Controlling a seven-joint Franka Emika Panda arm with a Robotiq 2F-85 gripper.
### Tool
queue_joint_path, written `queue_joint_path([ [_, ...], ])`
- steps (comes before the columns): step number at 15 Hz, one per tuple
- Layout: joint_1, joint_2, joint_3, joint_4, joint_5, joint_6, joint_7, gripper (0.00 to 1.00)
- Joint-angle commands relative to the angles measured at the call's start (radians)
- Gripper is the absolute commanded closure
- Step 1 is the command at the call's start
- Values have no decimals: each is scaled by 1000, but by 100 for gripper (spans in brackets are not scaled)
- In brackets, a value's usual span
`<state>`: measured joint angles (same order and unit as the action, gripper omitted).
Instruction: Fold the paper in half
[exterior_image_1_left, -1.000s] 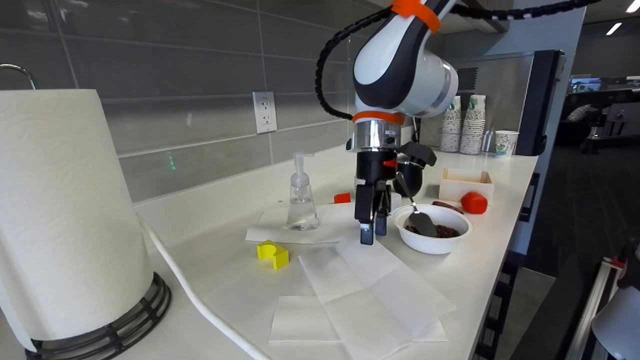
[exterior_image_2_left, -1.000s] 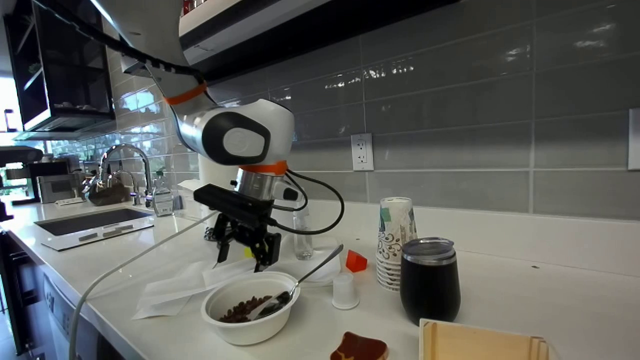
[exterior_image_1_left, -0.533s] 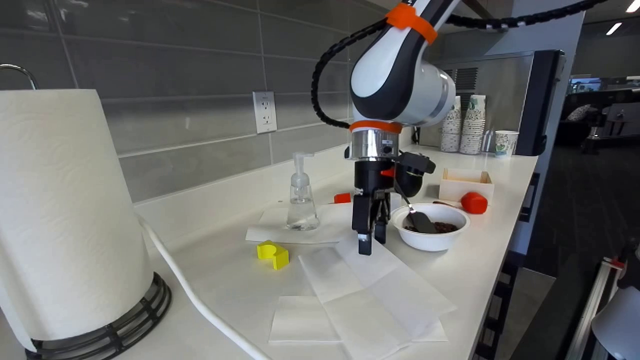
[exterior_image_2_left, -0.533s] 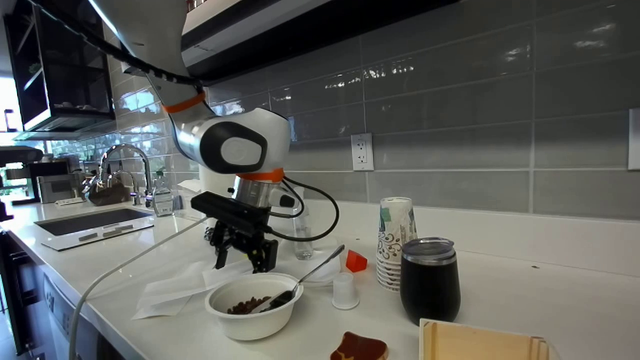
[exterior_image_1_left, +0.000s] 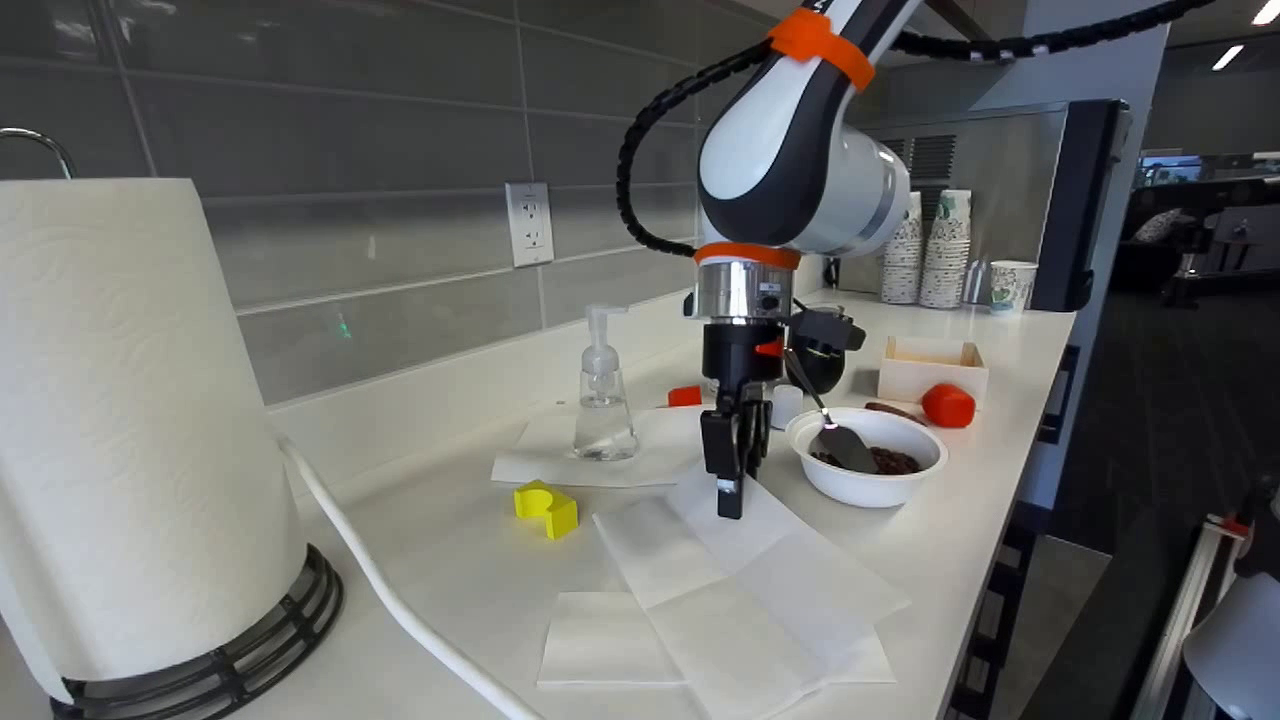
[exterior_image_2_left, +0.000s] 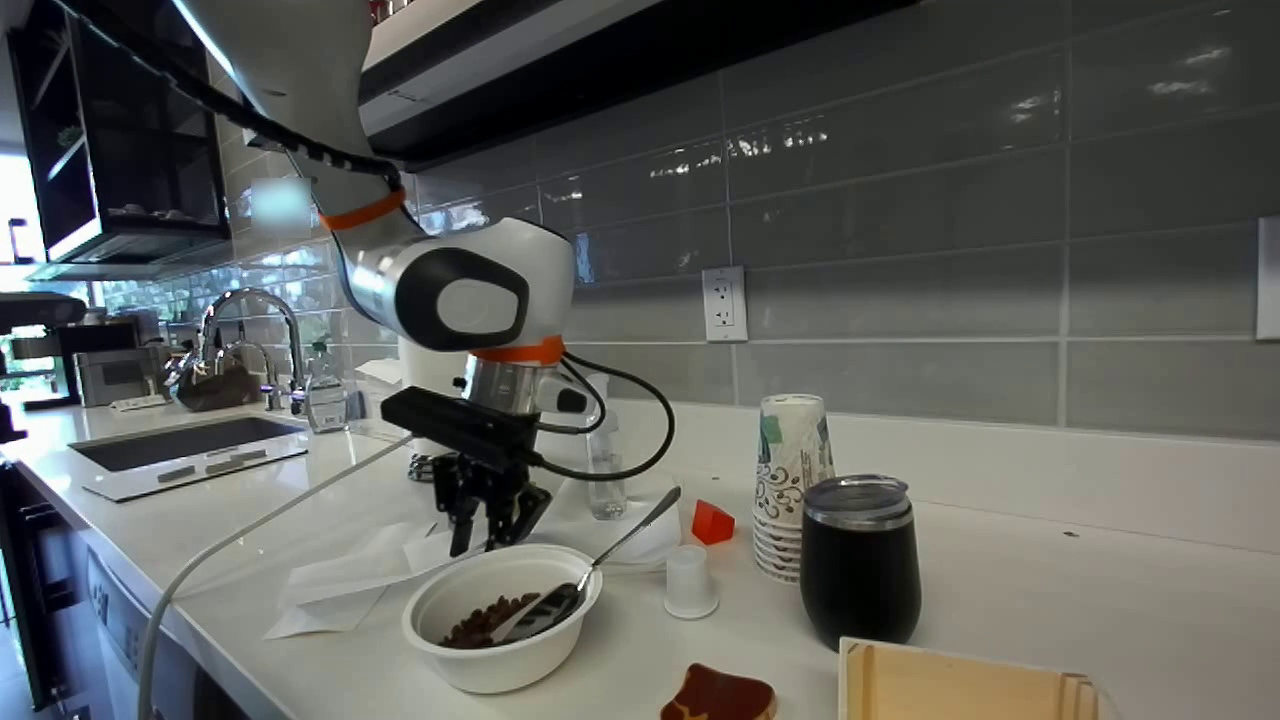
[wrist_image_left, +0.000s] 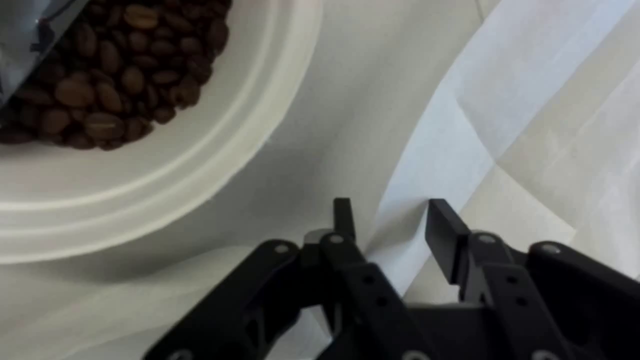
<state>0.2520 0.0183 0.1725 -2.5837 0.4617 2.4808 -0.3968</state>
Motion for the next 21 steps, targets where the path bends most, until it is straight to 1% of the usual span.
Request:
queue_joint_path([
  [1, -17, -21, 19, -16, -6, 53, 20, 87],
  [2, -19, -29, 20, -21, -9, 68, 21, 96],
  [3, -19, -37, 20, -26, -8, 85, 17, 99],
  [5, -18, -57, 23, -48, 1, 127, -1, 100],
  [8, -10, -98, 28, -111, 13, 208, -38, 100],
  [11, 6, -148, 24, -184, 55, 279, -110, 100],
  [13, 30, -192, 15, -240, 90, 344, -159, 100],
  [14, 34, -126, 5, -161, 74, 369, -159, 100],
  [17, 97, -158, -14, -169, 146, 463, -221, 100],
  [18, 79, -160, 24, -165, 191, 491, -262, 100],
  [21, 103, -152, 51, -161, 284, 581, -362, 100],
])
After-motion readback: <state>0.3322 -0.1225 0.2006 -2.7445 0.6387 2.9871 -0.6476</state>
